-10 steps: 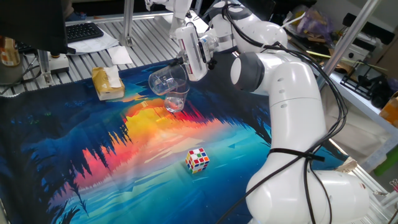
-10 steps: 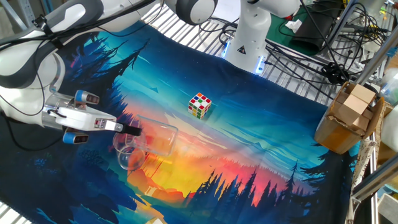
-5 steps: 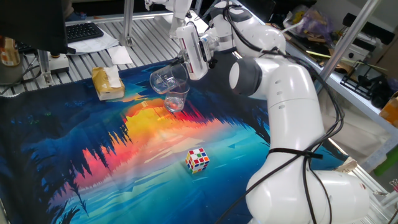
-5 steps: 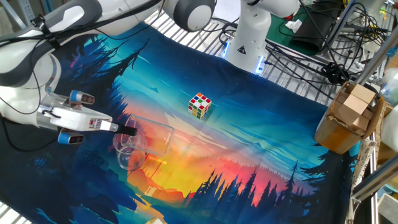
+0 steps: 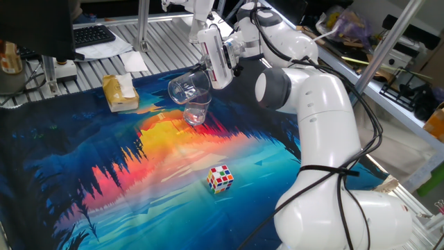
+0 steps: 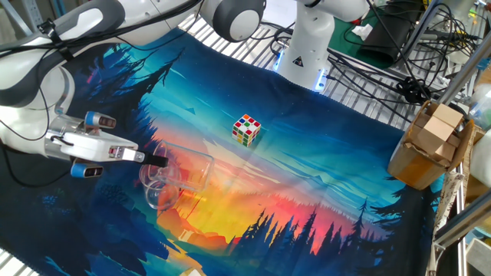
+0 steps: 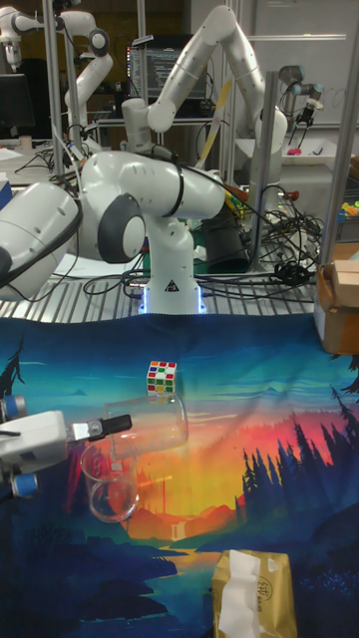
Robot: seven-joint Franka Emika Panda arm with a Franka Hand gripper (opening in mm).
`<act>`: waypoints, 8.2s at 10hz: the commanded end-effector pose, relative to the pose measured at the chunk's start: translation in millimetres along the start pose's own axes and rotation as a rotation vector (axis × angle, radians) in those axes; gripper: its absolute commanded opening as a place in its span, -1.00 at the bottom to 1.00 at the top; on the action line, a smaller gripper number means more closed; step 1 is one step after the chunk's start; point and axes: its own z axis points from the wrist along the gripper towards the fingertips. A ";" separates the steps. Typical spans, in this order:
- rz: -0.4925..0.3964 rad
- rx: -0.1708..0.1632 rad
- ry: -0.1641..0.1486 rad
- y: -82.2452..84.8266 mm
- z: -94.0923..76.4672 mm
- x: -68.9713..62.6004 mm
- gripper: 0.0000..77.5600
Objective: Pour the water from one cup into another empty cup
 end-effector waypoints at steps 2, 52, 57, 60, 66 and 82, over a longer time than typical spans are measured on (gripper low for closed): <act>0.001 -0.011 0.003 2.4 -1.4 1.6 -0.97; 0.127 0.488 -0.386 71.1 67.8 37.2 -0.97; 0.146 0.655 -0.500 88.2 108.9 48.9 -0.97; 0.149 0.761 -0.583 90.2 145.3 54.0 -0.97; 0.138 0.941 -0.695 82.7 189.1 55.3 -0.97; 0.062 1.167 -0.877 12.5 211.2 12.0 -0.97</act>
